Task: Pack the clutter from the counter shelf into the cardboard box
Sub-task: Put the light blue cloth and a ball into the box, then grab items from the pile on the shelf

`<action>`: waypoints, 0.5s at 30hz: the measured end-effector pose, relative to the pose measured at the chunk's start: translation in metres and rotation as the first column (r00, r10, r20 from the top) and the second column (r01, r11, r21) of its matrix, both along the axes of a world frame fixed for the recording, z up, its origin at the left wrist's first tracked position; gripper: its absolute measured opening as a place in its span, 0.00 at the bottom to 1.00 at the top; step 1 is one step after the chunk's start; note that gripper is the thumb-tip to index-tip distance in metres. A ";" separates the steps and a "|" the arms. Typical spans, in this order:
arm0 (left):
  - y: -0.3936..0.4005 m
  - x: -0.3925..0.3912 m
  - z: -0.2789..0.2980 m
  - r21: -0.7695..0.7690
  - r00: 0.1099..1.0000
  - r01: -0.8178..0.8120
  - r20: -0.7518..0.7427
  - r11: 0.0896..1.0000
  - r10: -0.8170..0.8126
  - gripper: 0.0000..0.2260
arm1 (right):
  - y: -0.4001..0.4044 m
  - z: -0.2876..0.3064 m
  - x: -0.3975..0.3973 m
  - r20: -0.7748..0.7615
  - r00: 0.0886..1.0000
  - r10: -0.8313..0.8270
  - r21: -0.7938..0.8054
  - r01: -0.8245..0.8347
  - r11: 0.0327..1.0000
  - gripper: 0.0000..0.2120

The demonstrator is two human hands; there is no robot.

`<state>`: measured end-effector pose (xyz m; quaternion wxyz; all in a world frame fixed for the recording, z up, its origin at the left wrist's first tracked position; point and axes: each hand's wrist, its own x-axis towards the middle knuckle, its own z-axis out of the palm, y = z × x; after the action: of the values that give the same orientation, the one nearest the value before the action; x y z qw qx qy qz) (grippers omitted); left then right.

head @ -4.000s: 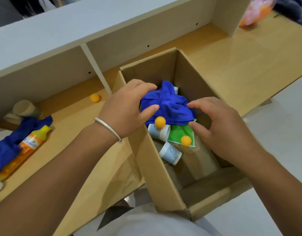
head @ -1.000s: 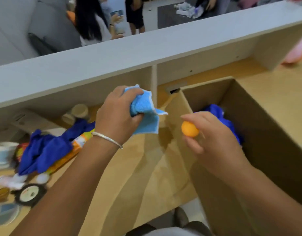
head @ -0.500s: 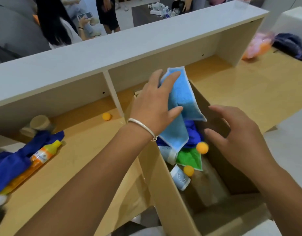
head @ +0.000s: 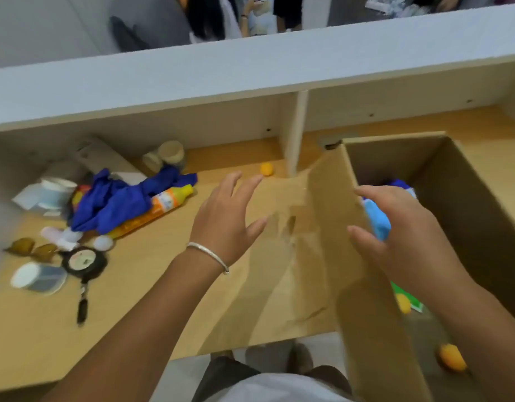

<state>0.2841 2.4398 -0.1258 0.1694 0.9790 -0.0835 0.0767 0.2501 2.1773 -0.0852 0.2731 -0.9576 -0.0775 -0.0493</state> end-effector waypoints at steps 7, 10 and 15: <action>0.150 -0.062 -0.045 -0.008 0.946 -0.304 -0.120 0.953 0.301 0.32 | 0.143 -0.022 0.025 -0.092 0.953 0.288 -0.096 -0.296 0.950 0.30; 0.199 -0.091 -0.064 -0.026 0.894 -0.419 -0.188 0.908 0.407 0.32 | 0.204 -0.042 0.027 -0.143 0.920 0.364 -0.130 -0.382 0.915 0.30; 0.270 -0.132 -0.087 -0.054 0.816 -0.548 -0.253 0.835 0.520 0.32 | 0.290 -0.075 0.023 -0.222 0.845 0.486 -0.155 -0.523 0.838 0.30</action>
<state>0.1519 2.7100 -0.2126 0.2099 0.9527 0.2196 0.0134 0.2728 2.4675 -0.1605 0.1796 -0.9268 -0.3085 0.1166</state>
